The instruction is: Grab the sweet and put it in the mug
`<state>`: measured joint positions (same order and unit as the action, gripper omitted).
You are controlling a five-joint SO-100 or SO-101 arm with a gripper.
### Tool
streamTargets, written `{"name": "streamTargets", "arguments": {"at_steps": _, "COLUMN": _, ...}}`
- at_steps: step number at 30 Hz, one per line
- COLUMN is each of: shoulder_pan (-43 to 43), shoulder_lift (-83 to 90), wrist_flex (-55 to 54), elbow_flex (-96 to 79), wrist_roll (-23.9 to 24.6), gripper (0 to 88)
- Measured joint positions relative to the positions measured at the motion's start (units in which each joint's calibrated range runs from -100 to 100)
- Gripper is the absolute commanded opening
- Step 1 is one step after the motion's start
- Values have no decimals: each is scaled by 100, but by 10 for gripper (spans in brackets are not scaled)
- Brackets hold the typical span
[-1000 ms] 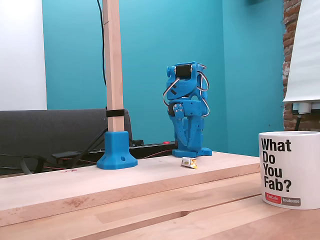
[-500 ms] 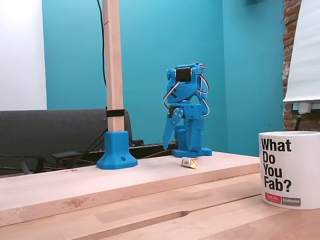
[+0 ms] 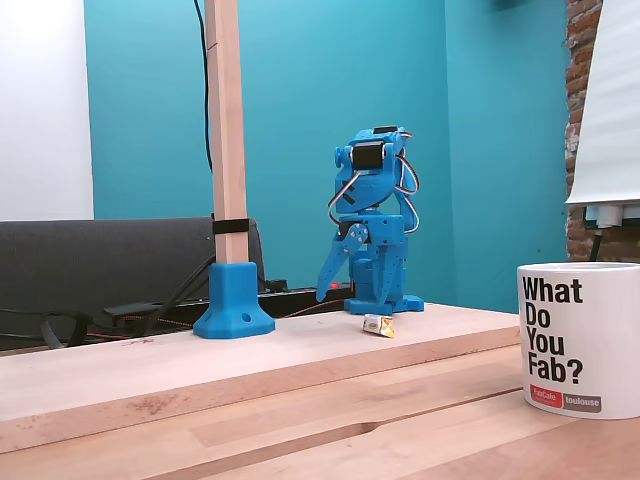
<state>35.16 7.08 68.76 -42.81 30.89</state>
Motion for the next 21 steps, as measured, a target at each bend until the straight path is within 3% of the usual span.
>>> {"name": "streamTargets", "arguments": {"at_steps": 21, "shoulder_pan": -52, "shoulder_lift": 9, "wrist_flex": -513, "elbow_flex": -412, "wrist_roll": 78, "gripper": 390}}
